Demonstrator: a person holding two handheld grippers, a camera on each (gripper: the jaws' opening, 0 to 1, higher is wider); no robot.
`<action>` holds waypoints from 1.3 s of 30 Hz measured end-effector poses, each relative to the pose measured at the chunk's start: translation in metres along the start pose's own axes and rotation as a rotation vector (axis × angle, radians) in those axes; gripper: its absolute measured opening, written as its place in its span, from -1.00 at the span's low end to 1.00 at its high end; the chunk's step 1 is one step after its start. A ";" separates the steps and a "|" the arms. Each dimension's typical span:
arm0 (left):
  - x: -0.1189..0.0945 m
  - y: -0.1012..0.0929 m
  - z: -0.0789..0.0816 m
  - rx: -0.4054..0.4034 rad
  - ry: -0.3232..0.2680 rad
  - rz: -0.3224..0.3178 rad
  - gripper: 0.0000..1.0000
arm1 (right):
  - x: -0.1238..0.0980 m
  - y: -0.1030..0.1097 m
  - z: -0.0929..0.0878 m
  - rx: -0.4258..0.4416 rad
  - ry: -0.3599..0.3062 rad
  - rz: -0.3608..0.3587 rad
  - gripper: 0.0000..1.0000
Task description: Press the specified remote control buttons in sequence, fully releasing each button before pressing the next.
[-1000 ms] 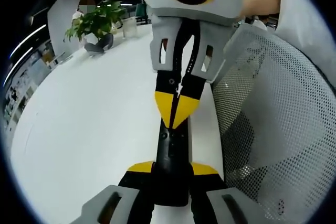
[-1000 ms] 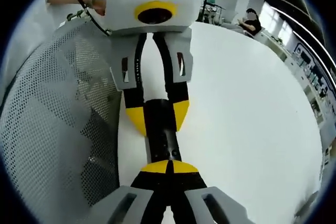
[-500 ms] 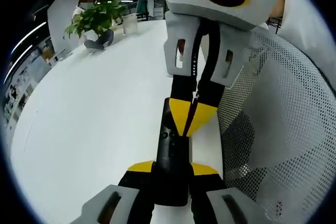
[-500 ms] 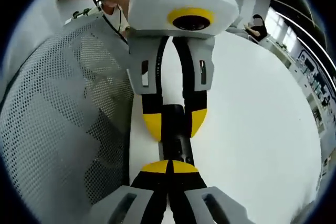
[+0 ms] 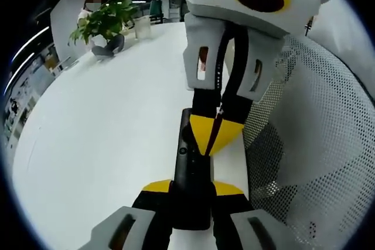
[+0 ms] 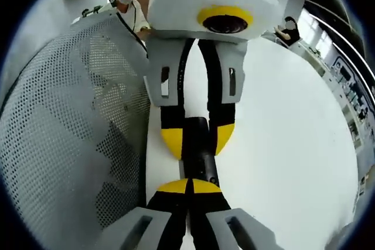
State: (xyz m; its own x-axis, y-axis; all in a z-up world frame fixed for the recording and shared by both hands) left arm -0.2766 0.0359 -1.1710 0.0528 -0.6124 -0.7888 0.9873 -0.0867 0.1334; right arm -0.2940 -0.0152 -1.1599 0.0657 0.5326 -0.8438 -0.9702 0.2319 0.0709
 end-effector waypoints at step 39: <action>0.000 -0.001 0.000 0.010 -0.021 -0.008 -0.56 | 0.000 -0.028 0.005 0.064 0.037 0.024 -1.00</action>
Point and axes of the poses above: the point that each gripper's makers call its tool centre point, and the gripper's own axes: x roughly forward along the fingers, y roughly to its left, z roughly out of its top, the point moved 3 cm from there along -x, roughly backward along the fingers, and after that the axes turned 14 degrees about x, right-handed, at the moved point
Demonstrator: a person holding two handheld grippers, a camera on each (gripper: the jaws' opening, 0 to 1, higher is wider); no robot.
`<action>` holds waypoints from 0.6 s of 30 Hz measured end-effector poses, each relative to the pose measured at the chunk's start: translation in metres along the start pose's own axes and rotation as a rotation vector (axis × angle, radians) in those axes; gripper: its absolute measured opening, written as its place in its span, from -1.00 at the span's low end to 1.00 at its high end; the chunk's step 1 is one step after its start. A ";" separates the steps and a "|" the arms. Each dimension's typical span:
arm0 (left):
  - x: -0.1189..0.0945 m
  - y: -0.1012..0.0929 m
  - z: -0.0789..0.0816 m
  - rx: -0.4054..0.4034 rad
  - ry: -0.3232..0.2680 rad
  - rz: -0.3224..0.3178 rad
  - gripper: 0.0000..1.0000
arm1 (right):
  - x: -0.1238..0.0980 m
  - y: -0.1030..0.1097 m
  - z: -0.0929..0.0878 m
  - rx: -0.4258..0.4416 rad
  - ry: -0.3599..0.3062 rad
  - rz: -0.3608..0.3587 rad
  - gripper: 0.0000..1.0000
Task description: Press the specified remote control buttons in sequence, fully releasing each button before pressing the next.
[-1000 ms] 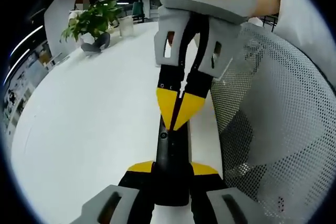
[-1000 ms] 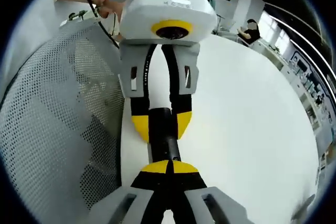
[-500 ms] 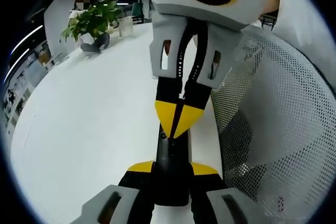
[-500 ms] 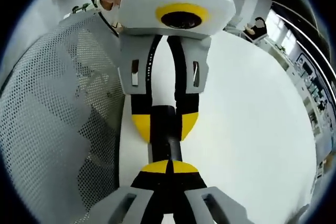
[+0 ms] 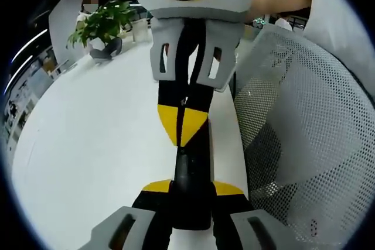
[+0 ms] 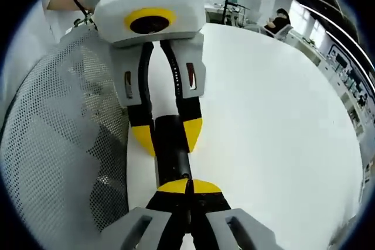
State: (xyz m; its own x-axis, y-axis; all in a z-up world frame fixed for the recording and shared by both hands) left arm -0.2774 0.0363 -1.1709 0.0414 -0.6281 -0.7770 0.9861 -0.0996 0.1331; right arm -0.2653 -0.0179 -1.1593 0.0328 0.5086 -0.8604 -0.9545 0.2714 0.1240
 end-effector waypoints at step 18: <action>0.000 0.000 0.000 -0.006 -0.008 0.003 -0.56 | 0.008 -0.003 0.006 0.035 0.079 -0.004 -1.00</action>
Point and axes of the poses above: the point that each gripper's makers call its tool centre point, and the gripper's own axes: x roughly forward along the fingers, y roughly to its left, z roughly out of its top, the point moved 3 cm from there along -x, roughly backward along the fingers, and after that the axes turned 14 degrees about x, right-handed, at the moved point
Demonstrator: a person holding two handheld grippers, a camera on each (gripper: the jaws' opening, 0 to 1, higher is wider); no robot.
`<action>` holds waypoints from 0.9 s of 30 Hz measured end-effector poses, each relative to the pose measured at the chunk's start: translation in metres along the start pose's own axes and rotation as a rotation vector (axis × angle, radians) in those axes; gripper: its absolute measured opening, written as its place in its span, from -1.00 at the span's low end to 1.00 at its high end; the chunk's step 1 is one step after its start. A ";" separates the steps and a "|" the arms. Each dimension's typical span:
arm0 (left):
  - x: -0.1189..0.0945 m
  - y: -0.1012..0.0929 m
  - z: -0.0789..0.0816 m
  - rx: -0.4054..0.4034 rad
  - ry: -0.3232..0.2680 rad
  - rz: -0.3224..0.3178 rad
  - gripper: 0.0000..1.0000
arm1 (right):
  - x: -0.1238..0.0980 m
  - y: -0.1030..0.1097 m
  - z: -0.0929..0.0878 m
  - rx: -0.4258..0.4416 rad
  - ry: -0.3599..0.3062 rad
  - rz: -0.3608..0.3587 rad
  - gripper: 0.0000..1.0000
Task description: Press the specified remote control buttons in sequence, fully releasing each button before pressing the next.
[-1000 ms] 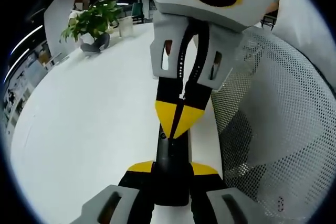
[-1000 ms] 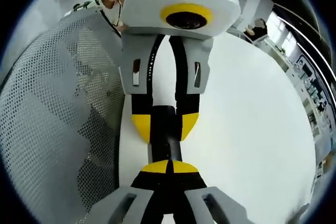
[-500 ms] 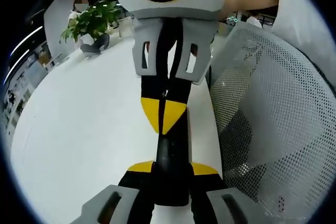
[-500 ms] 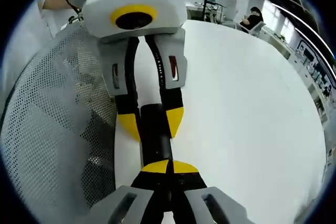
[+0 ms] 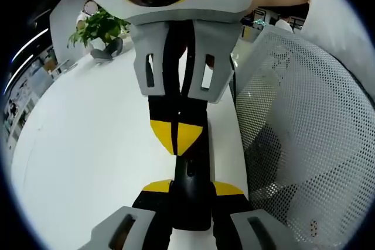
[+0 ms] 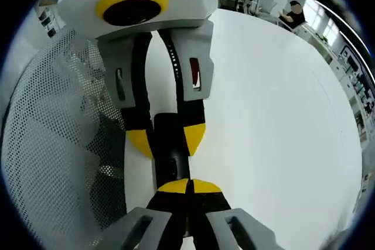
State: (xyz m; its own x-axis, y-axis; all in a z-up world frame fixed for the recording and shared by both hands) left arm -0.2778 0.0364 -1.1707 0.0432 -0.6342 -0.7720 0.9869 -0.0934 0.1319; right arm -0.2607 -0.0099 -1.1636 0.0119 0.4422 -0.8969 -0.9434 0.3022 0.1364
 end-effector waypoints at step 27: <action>-0.001 0.000 0.000 -0.015 -0.019 0.007 -0.56 | -0.004 0.022 0.000 -0.161 -0.030 0.038 -1.00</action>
Point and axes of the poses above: the point that each gripper's makers call its tool centre point, and the gripper's own axes: x roughly forward along the fingers, y roughly to its left, z roughly out of its top, the point moved 3 cm from there along -x, roughly backward along the fingers, and after that the axes turned 14 degrees about x, right-handed, at the moved point
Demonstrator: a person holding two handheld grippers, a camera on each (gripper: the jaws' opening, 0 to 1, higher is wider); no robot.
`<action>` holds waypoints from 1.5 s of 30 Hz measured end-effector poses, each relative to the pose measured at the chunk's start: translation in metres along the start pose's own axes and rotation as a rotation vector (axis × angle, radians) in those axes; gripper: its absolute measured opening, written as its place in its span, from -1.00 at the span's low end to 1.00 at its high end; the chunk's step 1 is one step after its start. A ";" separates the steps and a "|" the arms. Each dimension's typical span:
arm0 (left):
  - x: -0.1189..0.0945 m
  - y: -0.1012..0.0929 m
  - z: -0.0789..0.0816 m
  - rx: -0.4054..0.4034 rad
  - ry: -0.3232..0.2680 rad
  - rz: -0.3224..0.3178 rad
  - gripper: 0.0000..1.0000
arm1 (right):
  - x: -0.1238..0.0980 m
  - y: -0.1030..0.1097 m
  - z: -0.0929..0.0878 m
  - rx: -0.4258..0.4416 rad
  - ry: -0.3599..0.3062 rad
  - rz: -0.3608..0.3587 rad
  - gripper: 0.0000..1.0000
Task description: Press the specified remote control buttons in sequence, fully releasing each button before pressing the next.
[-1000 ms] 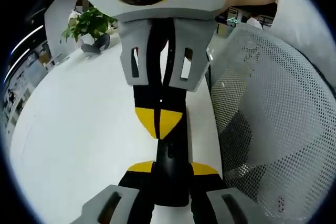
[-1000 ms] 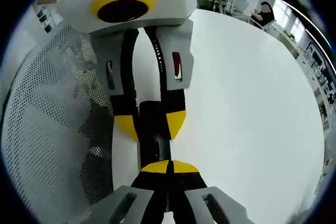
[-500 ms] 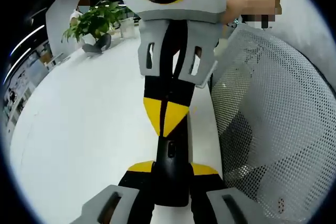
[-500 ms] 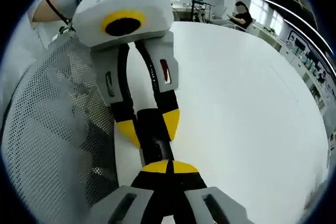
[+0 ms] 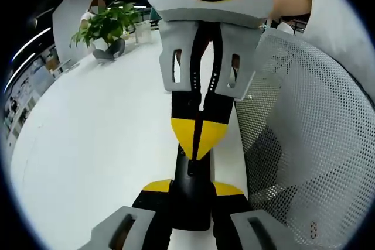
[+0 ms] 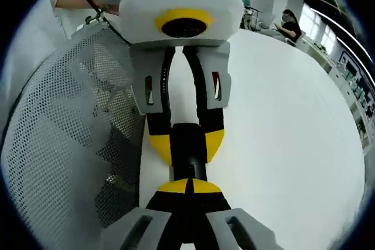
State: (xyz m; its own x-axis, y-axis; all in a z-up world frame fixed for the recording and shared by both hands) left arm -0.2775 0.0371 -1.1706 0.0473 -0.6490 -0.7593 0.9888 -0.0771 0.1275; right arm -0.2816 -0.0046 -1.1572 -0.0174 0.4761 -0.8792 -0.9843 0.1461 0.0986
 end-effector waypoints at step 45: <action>0.001 -0.001 -0.001 0.010 0.020 -0.002 -0.56 | 0.004 0.001 0.008 0.055 -0.048 -0.080 -1.00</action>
State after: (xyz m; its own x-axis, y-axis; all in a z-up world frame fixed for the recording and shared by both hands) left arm -0.2779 0.0366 -1.1722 0.0480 -0.6338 -0.7720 0.9875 -0.0859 0.1320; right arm -0.2816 0.0042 -1.1573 0.0710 0.5019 -0.8620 -0.9710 0.2325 0.0554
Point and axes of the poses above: the point that each gripper's makers call its tool centre point, and the gripper's own axes: x roughly forward along the fingers, y roughly to its left, z roughly out of its top, the point moved 3 cm from there along -x, roughly backward along the fingers, and after that the axes turned 14 degrees about x, right-handed, at the moved point
